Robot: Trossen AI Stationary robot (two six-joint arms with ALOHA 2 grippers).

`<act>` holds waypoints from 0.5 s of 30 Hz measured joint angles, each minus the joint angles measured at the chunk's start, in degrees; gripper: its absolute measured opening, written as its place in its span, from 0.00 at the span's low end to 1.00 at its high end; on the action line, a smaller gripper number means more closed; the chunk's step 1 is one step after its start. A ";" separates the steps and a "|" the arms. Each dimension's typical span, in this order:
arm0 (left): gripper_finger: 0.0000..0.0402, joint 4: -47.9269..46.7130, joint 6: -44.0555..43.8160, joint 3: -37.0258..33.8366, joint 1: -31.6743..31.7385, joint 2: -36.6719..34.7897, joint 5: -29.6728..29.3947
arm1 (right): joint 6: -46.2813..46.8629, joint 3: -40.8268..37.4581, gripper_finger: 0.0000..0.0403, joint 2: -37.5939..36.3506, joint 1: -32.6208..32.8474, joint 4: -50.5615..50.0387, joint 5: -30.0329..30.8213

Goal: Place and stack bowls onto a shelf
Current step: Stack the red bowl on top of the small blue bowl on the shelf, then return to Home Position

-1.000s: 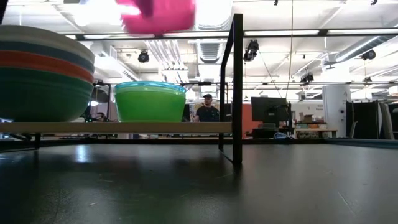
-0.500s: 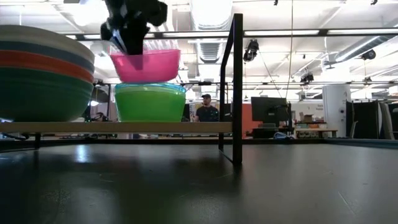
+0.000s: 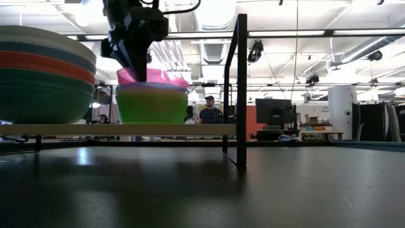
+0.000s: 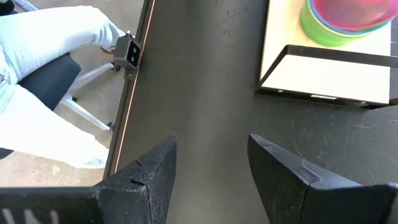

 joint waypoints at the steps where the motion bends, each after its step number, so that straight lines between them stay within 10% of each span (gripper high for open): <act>1: 0.18 0.09 -0.01 0.13 0.00 0.00 -0.01 | 0.00 0.02 0.46 0.00 0.00 -0.01 -0.02; 7: 0.38 -0.33 2.24 1.17 -0.42 -0.60 -0.08 | 0.00 0.02 0.46 0.00 0.00 0.00 0.00; 15: 0.41 -1.32 4.75 6.95 -2.46 -3.46 -3.97 | 0.00 0.00 0.46 0.00 0.00 0.01 0.00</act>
